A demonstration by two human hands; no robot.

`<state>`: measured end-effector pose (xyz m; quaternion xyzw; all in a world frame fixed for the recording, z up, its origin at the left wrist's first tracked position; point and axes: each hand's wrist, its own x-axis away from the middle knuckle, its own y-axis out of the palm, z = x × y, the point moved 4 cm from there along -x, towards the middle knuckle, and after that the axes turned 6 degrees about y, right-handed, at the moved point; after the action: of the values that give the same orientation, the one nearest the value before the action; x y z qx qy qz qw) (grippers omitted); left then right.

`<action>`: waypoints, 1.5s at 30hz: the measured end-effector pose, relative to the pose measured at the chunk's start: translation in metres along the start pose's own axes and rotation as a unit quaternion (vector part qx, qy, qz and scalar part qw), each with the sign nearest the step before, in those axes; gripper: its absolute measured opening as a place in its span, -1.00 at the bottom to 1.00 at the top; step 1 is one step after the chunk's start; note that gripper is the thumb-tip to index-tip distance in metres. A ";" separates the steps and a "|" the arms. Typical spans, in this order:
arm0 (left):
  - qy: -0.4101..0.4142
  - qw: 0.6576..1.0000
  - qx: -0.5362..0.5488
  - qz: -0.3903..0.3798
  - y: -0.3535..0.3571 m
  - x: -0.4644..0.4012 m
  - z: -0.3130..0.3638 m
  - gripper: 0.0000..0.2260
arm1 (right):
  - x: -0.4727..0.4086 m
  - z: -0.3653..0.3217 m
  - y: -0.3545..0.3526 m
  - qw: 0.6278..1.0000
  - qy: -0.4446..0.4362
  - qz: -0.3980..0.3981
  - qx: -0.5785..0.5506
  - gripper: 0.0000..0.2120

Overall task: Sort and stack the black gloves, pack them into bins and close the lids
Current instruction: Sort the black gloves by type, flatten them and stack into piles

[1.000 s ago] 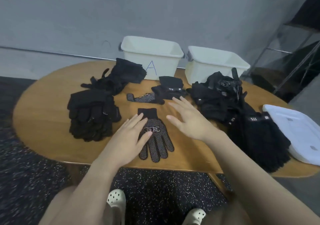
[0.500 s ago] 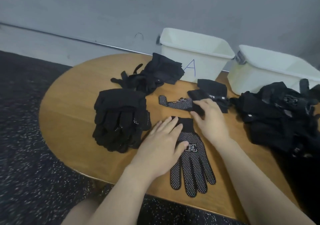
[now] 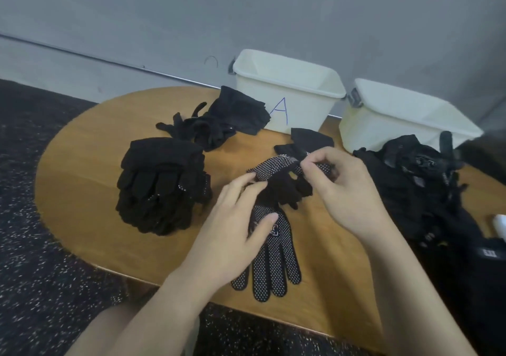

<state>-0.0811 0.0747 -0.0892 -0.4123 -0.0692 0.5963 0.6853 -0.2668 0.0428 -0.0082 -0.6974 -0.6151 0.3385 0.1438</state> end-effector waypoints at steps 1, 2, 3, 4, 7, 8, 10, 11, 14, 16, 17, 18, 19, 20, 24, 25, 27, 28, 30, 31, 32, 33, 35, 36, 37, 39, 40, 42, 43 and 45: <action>0.006 1.000 0.000 0.005 0.003 0.000 0.005 -0.46 | 0.008 0.002 -0.004 1.000 0.016 -0.006 -0.020 -0.86; 0.012 1.000 -0.001 0.003 0.006 0.000 0.010 -0.44 | 0.018 0.007 -0.006 0.998 0.031 -0.009 -0.045 -0.86; 0.018 1.000 -0.002 -0.003 0.009 0.000 0.014 -0.41 | 0.027 0.012 -0.007 0.996 0.048 -0.011 -0.077 -0.86; 0.023 1.000 -0.003 -0.013 0.013 0.001 0.018 -0.37 | 0.037 0.019 -0.007 0.992 0.063 -0.010 -0.107 -0.87; 0.029 0.998 -0.022 -0.043 0.025 0.003 0.025 -0.29 | 0.057 0.035 -0.010 0.986 0.084 0.015 -0.145 -0.86; 0.031 0.998 -0.038 -0.044 0.029 0.004 0.027 -0.29 | 0.061 0.040 -0.011 0.984 0.090 0.022 -0.150 -0.86; 0.035 0.997 -0.063 -0.040 0.035 0.004 0.032 -0.33 | 0.065 0.047 -0.014 0.981 0.101 0.022 -0.164 -0.86; 0.037 0.997 -0.064 -0.037 0.037 0.003 0.034 -0.36 | 0.066 0.049 -0.016 0.979 0.101 0.021 -0.173 -0.86; 0.035 0.998 -0.051 -0.020 0.042 -0.003 0.038 -0.48 | 0.067 0.054 -0.022 0.976 0.097 0.022 -0.192 -0.86; 0.030 0.999 -0.044 -0.003 0.043 -0.006 0.038 -0.54 | 0.066 0.059 -0.025 0.970 0.109 0.016 -0.217 -0.86; 0.026 0.999 -0.036 0.005 0.043 -0.007 0.038 -0.55 | 0.066 0.061 -0.027 0.966 0.116 0.014 -0.230 -0.86; 0.022 0.999 -0.024 0.011 0.044 -0.007 0.038 -0.55 | 0.066 0.063 -0.027 0.962 0.123 0.011 -0.242 -0.85; 0.020 1.000 -0.012 0.017 0.044 -0.007 0.038 -0.54 | 0.065 0.064 -0.027 0.960 0.125 0.005 -0.251 -0.85; 0.019 1.000 -0.005 0.021 0.045 -0.008 0.038 -0.54 | 0.064 0.063 -0.026 0.960 0.123 -0.003 -0.253 -0.85; 0.023 1.000 -0.005 0.019 0.050 -0.006 0.040 -0.48 | 0.064 0.061 -0.019 0.966 0.102 -0.035 -0.233 -0.87; 0.023 1.000 -0.001 0.020 0.050 -0.006 0.041 -0.47 | 0.063 0.061 -0.017 0.966 0.102 -0.039 -0.233 -0.86; 0.022 1.000 0.005 0.021 0.049 -0.006 0.041 -0.45 | 0.063 0.061 -0.015 0.964 0.106 -0.046 -0.241 -0.85; 0.021 1.000 0.004 0.022 0.048 -0.007 0.041 -0.45 | 0.063 0.061 -0.013 0.963 0.108 -0.050 -0.243 -0.85; 0.019 0.999 -0.001 0.028 0.047 -0.008 0.041 -0.52 | 0.062 0.060 -0.011 0.962 0.110 -0.055 -0.245 -0.87; 0.017 0.999 0.001 0.032 0.046 -0.008 0.040 -0.59 | 0.062 0.059 -0.010 0.961 0.111 -0.055 -0.246 -0.87; 0.012 0.999 0.006 0.035 0.045 -0.008 0.040 -0.66 | 0.062 0.059 -0.010 0.962 0.111 -0.054 -0.245 -0.87; 0.005 0.999 0.010 0.037 0.045 -0.008 0.040 -0.74 | 0.062 0.059 -0.010 0.963 0.109 -0.055 -0.242 -0.88; -0.008 0.999 0.012 0.047 0.043 -0.008 0.040 -0.89 | 0.062 0.058 -0.011 0.963 0.104 -0.058 -0.241 -0.88; -0.014 0.998 0.011 0.058 0.041 -0.008 0.039 -0.95 | 0.062 0.058 -0.012 0.963 0.104 -0.057 -0.243 -0.88; -0.020 0.997 0.012 0.072 0.038 -0.008 0.038 -0.98 | 0.062 0.058 -0.013 0.963 0.105 -0.054 -0.243 -0.88; -0.044 0.994 0.029 0.097 0.034 -0.009 0.033 -0.95 | 0.063 0.058 -0.017 0.965 0.107 -0.045 -0.236 -0.87; -0.055 0.992 0.040 0.105 0.031 -0.010 0.030 -0.94 | 0.063 0.059 -0.018 0.966 0.107 -0.039 -0.232 -0.87; -0.068 0.989 0.064 0.116 0.027 -0.010 0.026 -0.93 | 0.062 0.061 -0.021 0.971 0.102 -0.031 -0.214 -0.84; -0.073 0.986 0.084 0.123 0.026 -0.010 0.025 -0.93 | 0.062 0.063 -0.023 0.975 0.097 -0.027 -0.198 -0.83; -0.078 0.977 0.128 0.150 0.021 -0.010 0.024 -0.94 | 0.060 0.068 -0.025 0.984 0.085 -0.020 -0.153 -0.84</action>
<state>-0.1139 0.0762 -0.0832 -0.2794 0.0169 0.7263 0.6279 -0.3290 0.0905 -0.0596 -0.7252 -0.6587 0.1772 0.0937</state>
